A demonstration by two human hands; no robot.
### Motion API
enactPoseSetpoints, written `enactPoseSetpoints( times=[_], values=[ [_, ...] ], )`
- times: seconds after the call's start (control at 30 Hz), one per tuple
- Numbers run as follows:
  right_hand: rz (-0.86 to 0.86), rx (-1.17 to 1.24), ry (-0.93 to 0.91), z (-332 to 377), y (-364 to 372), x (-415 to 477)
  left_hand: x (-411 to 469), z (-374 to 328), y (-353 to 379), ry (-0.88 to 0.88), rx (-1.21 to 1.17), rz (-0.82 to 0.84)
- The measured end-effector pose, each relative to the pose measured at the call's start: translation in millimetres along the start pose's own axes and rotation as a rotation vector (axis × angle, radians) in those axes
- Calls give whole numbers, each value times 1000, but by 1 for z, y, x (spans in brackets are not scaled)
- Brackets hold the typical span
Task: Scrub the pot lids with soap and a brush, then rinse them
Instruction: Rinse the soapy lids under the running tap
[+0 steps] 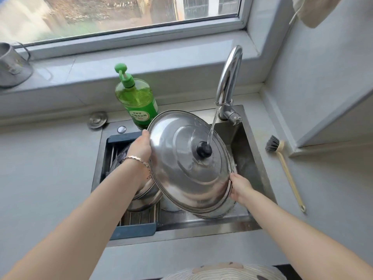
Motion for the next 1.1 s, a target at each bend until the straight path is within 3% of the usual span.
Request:
enactPoseSetpoints(
  times=[0.2, 0.3, 0.37, 0.53, 0.67, 0.77, 0.9, 0.97, 1.03, 1.1],
  values=[
    [-15, -180, 1, -4, -9, -3, -2, 10, -5, -52, 42, -58],
    [-93, -653, -210, 0, -17, -3, -11, 17, -3, -102, -9, -78],
    [-94, -776, -398, 8, -9, -9, -20, 20, -1, -73, -41, -106],
    [166, -903, -757, 53, 39, -9, -52, 10, 1, 70, 0, -125],
    [318, -626, -697, 89, 48, -2, -60, -4, -6, 102, -21, -144],
    [375, -760, -653, 102, 61, -7, -58, -2, -2, 92, -41, -134],
    [623, -1010, -771, 116, 109, -50, -58, 0, 18, 110, -61, -90],
    [478, -1242, -924, 108, 126, -66, -59, -4, 25, 118, -91, -103],
    [295, -1295, -1103, 94, 129, -86, -57, -8, 28, 115, -149, -115],
    [294, -1268, -1259, 81, 123, -101, -55, -8, 30, 96, -230, -103]
  ],
)
Point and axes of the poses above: each hand's wrist, its own x-axis towards the middle knuckle, its own y-axis out of the palm, z = x × y, the point moved 2 cm from there along x, towards the middle knuckle, and after that the axes turned 6 degrees about -y, right-handed, at the moved point
